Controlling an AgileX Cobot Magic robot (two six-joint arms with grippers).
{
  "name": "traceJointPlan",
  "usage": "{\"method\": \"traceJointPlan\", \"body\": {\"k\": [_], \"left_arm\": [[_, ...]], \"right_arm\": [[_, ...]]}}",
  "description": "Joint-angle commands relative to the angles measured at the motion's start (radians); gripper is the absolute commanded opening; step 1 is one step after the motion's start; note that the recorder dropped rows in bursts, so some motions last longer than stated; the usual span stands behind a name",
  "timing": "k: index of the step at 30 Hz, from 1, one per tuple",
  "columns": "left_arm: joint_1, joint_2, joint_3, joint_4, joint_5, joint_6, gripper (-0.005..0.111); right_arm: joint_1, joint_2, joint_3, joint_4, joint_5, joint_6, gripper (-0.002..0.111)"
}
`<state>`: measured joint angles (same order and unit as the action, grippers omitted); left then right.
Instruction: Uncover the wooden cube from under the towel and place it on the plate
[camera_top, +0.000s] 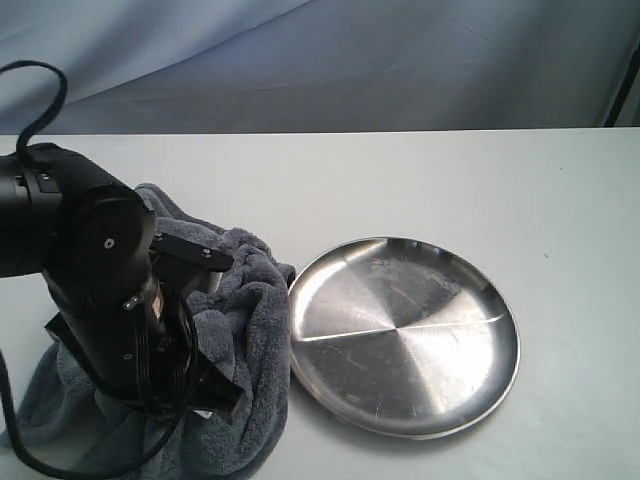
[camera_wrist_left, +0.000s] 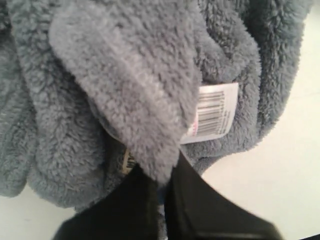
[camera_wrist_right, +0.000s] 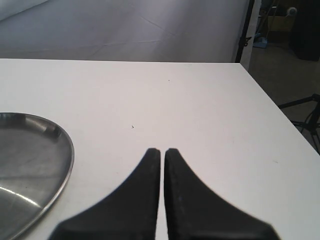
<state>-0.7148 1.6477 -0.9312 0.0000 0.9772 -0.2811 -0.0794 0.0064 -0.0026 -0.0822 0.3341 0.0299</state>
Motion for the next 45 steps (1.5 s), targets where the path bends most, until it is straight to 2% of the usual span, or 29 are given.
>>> {"method": "traceJointPlan", "body": {"k": [1,13,21,33,40,45], "left_arm": [[-0.006,-0.068,-0.005,-0.011,-0.05,0.002,0.0],[-0.006,-0.245,-0.005,-0.008,-0.261,0.002,0.0],[-0.006,-0.352,-0.005,0.088,-0.398,-0.025,0.0],[-0.006,-0.415,-0.005,0.562,-0.402,-0.411,0.0],[-0.006,-0.415,-0.005,0.775,-0.394,-0.614,0.0],[-0.006,-0.415,-0.005,0.908,-0.322,-0.738,0.0]], "right_arm": [[0.0,-0.006,0.003,0.0,-0.001,0.001,0.003],[0.0,-0.006,0.003,0.0,-0.001,0.001,0.003],[0.0,-0.006,0.003,0.0,-0.001,0.001,0.003],[0.0,-0.006,0.003,0.0,-0.001,0.001,0.003],[0.0,-0.006,0.003,0.0,-0.001,0.001,0.003],[0.0,-0.006,0.003,0.0,-0.001,0.001,0.003]]}}
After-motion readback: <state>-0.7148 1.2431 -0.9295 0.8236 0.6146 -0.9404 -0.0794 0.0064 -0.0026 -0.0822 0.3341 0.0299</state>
